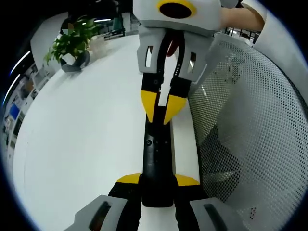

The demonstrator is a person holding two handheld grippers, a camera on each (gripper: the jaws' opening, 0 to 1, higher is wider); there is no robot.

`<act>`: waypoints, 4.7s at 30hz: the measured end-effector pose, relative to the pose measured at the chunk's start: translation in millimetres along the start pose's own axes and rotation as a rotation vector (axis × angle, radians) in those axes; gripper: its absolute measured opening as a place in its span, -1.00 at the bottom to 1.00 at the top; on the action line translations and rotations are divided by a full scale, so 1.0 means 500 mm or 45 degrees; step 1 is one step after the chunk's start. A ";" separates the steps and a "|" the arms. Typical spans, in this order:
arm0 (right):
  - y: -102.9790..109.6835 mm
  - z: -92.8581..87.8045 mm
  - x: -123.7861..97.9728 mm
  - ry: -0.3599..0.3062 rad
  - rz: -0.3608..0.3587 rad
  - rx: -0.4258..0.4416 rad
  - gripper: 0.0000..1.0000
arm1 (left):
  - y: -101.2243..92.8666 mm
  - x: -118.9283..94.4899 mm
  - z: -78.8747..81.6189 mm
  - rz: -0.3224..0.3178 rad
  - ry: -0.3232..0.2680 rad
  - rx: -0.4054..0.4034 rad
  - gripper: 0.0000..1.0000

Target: Press the specified remote control buttons in sequence, fully releasing each button before pressing the next.

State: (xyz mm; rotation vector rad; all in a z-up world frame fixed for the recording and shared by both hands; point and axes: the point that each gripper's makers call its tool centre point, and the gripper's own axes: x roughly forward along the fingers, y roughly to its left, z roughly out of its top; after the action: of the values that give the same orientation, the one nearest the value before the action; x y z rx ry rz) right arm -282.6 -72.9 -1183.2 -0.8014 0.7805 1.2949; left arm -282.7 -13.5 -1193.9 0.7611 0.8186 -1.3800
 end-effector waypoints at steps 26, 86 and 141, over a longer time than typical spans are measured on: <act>-0.011 0.002 -0.003 -0.141 -0.105 0.204 -1.00 | 0.001 -0.001 0.000 0.009 0.003 -0.017 -0.52; 0.008 0.041 0.020 -0.042 -0.106 0.122 -1.00 | 0.000 0.001 -0.001 0.004 -0.039 -0.014 -0.52; -0.006 0.062 0.037 -0.044 -0.012 0.357 -1.00 | 0.002 0.002 -0.001 0.001 -0.050 -0.003 -0.52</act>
State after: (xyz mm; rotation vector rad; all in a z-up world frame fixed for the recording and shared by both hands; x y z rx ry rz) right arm -276.3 -37.4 -1183.0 -0.5554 0.9060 1.1563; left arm -281.8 -13.4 -1195.2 0.7300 0.7893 -1.3891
